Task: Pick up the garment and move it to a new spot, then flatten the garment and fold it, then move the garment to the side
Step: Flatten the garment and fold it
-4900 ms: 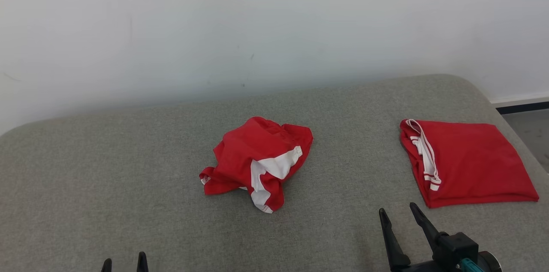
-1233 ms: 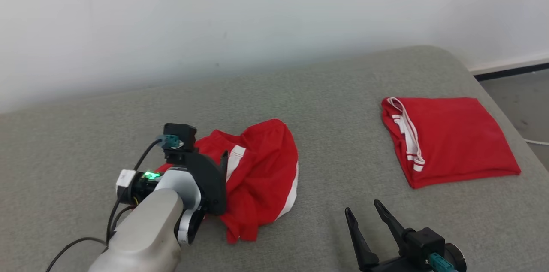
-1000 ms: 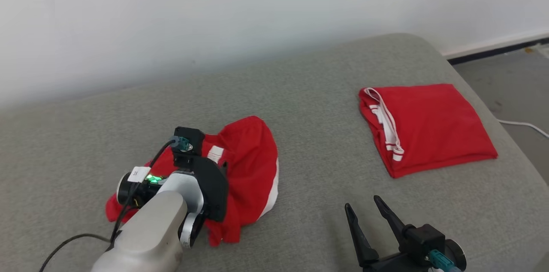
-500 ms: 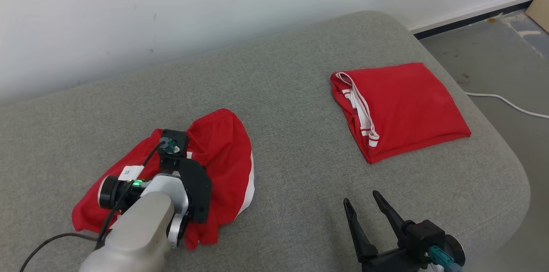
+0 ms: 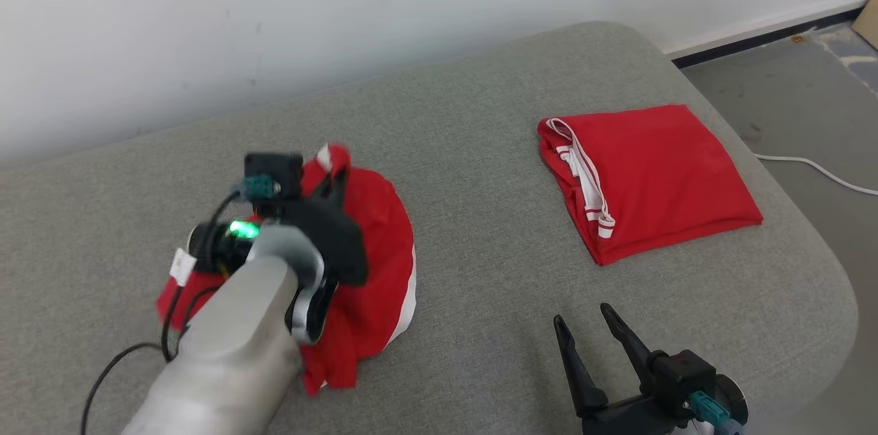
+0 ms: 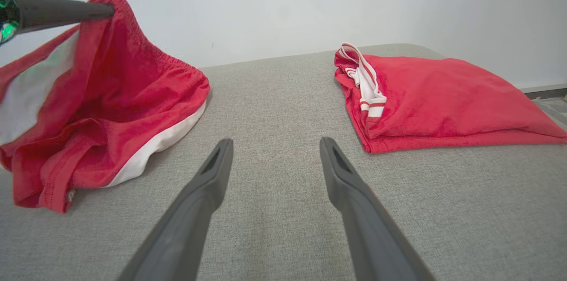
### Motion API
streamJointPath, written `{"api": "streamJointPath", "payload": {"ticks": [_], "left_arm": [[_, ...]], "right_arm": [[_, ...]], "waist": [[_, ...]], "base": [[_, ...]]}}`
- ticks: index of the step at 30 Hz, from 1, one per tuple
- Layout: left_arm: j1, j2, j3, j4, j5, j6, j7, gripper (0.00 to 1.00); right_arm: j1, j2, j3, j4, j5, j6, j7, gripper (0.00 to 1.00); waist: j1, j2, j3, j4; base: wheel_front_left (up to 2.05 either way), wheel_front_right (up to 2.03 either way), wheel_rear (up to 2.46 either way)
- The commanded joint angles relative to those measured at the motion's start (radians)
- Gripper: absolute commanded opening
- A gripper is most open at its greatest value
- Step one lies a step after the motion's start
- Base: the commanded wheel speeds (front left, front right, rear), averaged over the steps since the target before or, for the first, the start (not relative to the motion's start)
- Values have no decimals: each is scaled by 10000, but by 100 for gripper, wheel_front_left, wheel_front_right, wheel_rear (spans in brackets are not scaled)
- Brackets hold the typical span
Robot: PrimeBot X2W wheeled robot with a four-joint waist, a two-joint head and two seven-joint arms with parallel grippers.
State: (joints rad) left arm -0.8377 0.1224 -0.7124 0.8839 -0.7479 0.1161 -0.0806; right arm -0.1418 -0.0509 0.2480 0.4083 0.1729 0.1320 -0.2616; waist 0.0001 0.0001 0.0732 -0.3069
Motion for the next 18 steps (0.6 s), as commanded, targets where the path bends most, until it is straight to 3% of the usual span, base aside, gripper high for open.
{"api": "streamJointPath", "payload": {"ticks": [1, 2, 7, 9, 13, 18], "left_arm": [[-238, -141, 353, -289, -401, -269, -535, 0], [-238, -141, 353, -289, -401, -269, -535, 0], [-624, -583, 1489, -1723, -1450, -1488, -1761, 0], [-576, -652, 1968, -2348, -1786, -1720, -1830, 0], [81, -695, 3033, -3608, -2220, -1818, -1842, 0], [1622, -712, 3676, -4116, -2202, -1333, -1830, 0]], "right_arm": [[36, 12, -24, 3, -44, -28, -38, 100], [36, 12, -24, 3, -44, -28, -38, 100], [133, 12, -12, 33, -15, -28, -41, 100], [178, 11, -28, 43, 3, -28, -39, 100], [222, 11, -69, 16, 7, -28, -40, 100], [312, 11, -58, -1, 70, -28, -39, 100]], "waist": [[-1, -1, -48, 112], [-1, -1, -48, 112], [-1, -1, -269, 459], [-1, -1, -352, 614], [-1, -1, -464, 982], [-1, -1, -572, 1389]], "base": [[0, 0, 0], [0, 0, 0], [0, 0, 0], [0, 0, 0], [0, 0, 0], [0, 0, 0]]}}
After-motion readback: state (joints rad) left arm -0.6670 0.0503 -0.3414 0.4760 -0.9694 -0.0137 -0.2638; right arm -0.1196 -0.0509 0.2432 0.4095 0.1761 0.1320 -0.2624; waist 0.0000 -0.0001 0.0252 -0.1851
